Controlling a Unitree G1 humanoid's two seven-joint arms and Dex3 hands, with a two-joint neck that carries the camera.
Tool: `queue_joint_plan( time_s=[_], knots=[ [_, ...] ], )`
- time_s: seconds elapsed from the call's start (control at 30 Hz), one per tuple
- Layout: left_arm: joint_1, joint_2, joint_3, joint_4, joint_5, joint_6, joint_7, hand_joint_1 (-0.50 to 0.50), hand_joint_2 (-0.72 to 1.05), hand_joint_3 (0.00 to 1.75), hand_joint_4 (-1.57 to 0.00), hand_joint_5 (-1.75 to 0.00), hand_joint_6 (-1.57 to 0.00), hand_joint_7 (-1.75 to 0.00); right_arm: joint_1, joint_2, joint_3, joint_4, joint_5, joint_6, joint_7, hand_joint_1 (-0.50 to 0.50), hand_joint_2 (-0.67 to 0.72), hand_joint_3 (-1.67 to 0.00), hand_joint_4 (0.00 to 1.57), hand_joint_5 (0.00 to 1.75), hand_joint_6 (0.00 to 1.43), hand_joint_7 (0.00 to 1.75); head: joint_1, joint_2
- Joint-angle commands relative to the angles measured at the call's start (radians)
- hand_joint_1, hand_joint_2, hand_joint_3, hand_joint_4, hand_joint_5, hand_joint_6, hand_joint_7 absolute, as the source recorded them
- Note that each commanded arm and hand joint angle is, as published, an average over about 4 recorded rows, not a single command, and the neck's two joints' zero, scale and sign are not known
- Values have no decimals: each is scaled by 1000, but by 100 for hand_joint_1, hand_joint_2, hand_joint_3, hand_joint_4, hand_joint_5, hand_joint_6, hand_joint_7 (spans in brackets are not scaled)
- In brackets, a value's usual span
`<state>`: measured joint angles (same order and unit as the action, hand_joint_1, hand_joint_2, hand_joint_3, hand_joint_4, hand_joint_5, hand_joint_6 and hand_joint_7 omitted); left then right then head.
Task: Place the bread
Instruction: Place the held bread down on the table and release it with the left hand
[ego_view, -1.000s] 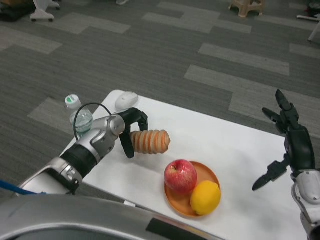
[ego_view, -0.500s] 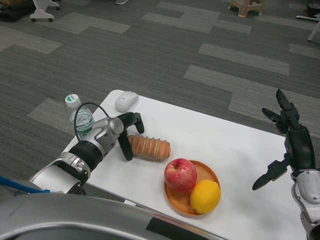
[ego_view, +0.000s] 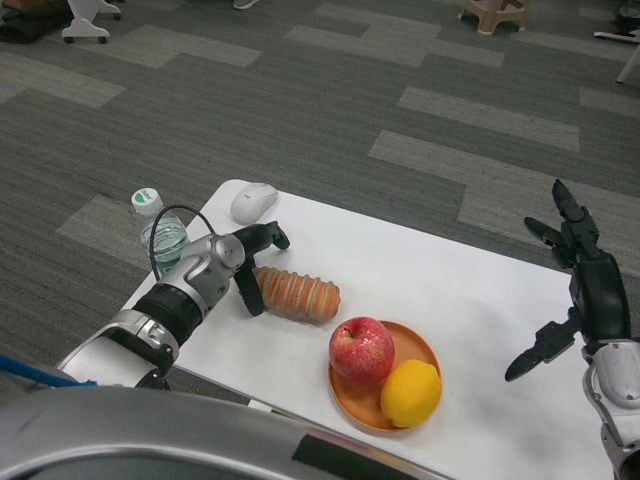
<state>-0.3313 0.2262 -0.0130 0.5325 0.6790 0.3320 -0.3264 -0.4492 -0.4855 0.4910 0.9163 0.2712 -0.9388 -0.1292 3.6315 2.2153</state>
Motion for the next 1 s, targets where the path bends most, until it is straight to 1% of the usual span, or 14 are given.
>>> queue_joint_plan(
  time_s=[0.03,0.13,0.37,0.43,0.5,0.57,0.97,1.0],
  knots=[
    [36,-8,-1,-34,-4,26,-40,50,105,26,0,-175,0,-47,-17,-2,4,7,5,-3,-4,17,60,0,40,39,0,0,0,3],
    [43,-8,-2,-72,-4,47,-53,50,105,26,0,-175,0,-42,-17,-2,6,6,5,-3,-4,17,60,0,39,39,0,0,0,6],
    [66,-7,-2,-193,-4,70,-66,50,105,26,0,-175,0,-37,-17,-2,7,-2,4,-3,-5,17,60,0,39,36,0,0,7,10],
    [73,-4,-3,-232,-5,87,-76,50,105,26,0,-169,0,-35,-17,-2,8,-5,3,-3,-6,17,60,0,37,36,0,0,10,12],
    [78,-3,-4,-264,-6,95,-83,50,105,31,0,-164,0,-31,-17,-3,9,-9,3,-3,-6,17,60,0,38,39,0,0,10,13],
    [84,-2,-3,-291,-7,94,-83,50,105,35,0,-164,0,-28,-17,-4,9,-12,4,-3,-6,17,60,0,38,39,0,0,11,15],
    [121,1,23,-434,-43,89,-86,50,105,35,0,-164,0,-28,-12,-7,11,-25,5,-3,-7,17,60,0,37,39,0,0,16,20],
    [125,1,29,-449,-54,86,-86,50,105,35,0,-162,0,-26,-12,-7,11,-27,5,-3,-7,17,60,0,37,39,0,0,16,20]
  ],
)
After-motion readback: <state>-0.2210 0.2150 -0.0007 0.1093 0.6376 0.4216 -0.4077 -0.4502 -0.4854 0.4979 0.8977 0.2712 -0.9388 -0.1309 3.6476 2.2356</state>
